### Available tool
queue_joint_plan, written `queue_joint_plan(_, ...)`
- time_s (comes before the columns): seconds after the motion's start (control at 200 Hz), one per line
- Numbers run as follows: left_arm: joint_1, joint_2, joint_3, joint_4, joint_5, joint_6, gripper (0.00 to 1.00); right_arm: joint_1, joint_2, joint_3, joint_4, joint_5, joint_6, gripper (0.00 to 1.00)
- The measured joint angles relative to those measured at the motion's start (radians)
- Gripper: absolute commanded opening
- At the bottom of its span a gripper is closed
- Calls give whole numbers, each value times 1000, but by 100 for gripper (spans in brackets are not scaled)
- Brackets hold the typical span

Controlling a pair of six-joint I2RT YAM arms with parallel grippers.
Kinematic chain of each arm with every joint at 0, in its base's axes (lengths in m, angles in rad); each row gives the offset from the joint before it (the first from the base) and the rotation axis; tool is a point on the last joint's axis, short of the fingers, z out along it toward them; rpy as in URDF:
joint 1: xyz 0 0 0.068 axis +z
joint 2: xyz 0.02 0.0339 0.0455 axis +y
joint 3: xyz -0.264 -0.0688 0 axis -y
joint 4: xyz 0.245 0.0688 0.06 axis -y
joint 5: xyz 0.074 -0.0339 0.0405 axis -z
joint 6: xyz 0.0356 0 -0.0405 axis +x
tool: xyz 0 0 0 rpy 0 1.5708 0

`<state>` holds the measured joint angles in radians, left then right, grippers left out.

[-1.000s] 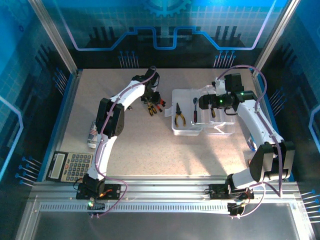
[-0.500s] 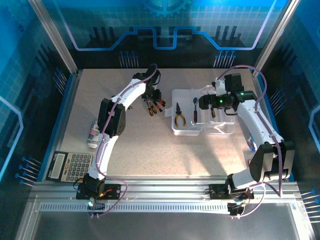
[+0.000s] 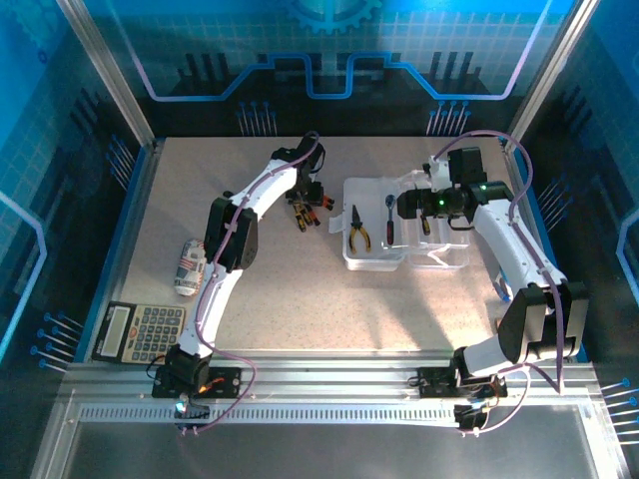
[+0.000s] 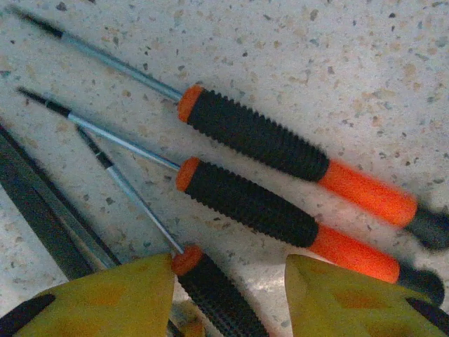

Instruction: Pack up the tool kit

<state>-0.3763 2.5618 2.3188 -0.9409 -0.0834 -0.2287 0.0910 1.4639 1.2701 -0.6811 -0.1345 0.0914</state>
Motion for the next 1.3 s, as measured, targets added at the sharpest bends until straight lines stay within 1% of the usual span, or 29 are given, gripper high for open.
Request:
queue_joint_plan(0.095, -1, 1, 0, -2, -8, 3, 39, 0, 0, 0, 0, 0, 0, 100)
queue_joint_plan(0.16, -1, 1, 0, -2, -14, 9, 32, 0, 0, 0, 0, 0, -3, 100)
queue_joint_plan(0.25, 0, 1, -6, -2, -23, 21, 28, 0, 0, 0, 0, 0, -4, 100)
queue_joint_plan(0.37, 0, 1, -14, 1, -33, 22, 26, 0, 0, 0, 0, 0, -6, 100)
queue_joint_plan(0.495, 0, -13, -42, 18, -38, 23, 21, 0, 0, -1, 0, 0, -7, 100)
queue_joint_plan(0.885, 1, -95, -192, 111, -41, 22, 9, 0, -21, -3, -1, 0, -7, 100)
queue_joint_plan(1.086, 4, -130, -245, 106, -40, 22, 4, 0, -39, -8, -5, -3, -7, 100)
queue_joint_plan(1.301, 17, -189, -301, 57, -31, 22, 1, 0, -56, -10, -10, -4, -7, 100)
